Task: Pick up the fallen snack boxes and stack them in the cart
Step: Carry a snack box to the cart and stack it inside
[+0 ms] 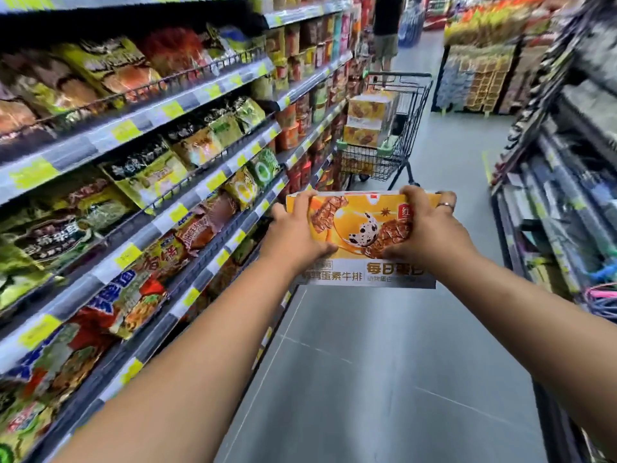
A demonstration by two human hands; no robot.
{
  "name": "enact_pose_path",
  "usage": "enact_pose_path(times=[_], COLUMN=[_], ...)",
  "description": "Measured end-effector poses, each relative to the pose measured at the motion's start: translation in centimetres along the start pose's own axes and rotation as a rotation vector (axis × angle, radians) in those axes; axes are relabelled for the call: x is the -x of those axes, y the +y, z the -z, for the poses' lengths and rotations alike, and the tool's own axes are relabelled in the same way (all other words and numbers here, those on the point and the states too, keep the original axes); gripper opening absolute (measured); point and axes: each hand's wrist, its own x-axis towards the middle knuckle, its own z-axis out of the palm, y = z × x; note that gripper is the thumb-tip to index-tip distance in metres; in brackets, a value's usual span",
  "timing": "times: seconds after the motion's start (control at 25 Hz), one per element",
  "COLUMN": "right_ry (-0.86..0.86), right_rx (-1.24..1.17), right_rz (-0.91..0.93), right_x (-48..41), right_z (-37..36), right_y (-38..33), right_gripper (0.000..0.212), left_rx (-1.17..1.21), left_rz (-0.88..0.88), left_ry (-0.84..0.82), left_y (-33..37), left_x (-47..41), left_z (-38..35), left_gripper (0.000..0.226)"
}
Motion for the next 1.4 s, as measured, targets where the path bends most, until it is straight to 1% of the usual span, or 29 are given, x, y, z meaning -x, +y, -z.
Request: enact_pose_path(times=[0.16,0.32,0.48,0.68,0.88,1.0,1.08,1.2,1.4], right_ry=[0.019,0.053,0.049,0.03,0.015,0.037,0.033,0.059,0.087], right_rx=[-0.008,-0.031,-0.037,-0.043,-0.063,-0.073,-0.082,-0.114,-0.131], right_rz=[-0.03,-0.018,0.007,0.022,-0.024,-0.049,-0.075,-0.141,-0.186], right_x=[-10.6,-21.7,-34.1,-48.1,-62.3,-71.2,-77.1,-85.3,-97.6], right_z=[-0.9,-1.2,-1.3,-2.6,-6.9,-9.1,-10.2,-11.2,-12.9], right_y=[0.9,3.2,5.1,6.1,6.6,6.6,6.5,7.0,9.7], right_gripper=[0.098,0.1,0.099,0.099,0.1,0.097,0.094,0.093,0.093], left_rx=[-0.031,-0.008,-0.003,0.0,-0.009,-0.044,-0.031,-0.024,-0.072], left_rz=[-0.031,-0.062,-0.035,-0.014,-0.026,-0.065,-0.069,-0.093,-0.142], left_ry=[-0.036,-0.017,-0.012,-0.005,-0.043,-0.049,-0.091,-0.145,-0.168], left_y=[1.4,3.3,5.5,6.1,4.6,3.8,3.5,4.4,6.3], left_x=[-11.0,-22.0,-33.6,-46.8,-62.0,-71.9,-78.3,-87.7,-101.0], left_z=[-1.4,-4.0,-6.7,-8.9,-12.0,-13.9,-15.0,-16.5,-20.0], left_gripper=[0.097,0.099,0.099,0.099,0.098,0.096,0.097,0.098,0.098])
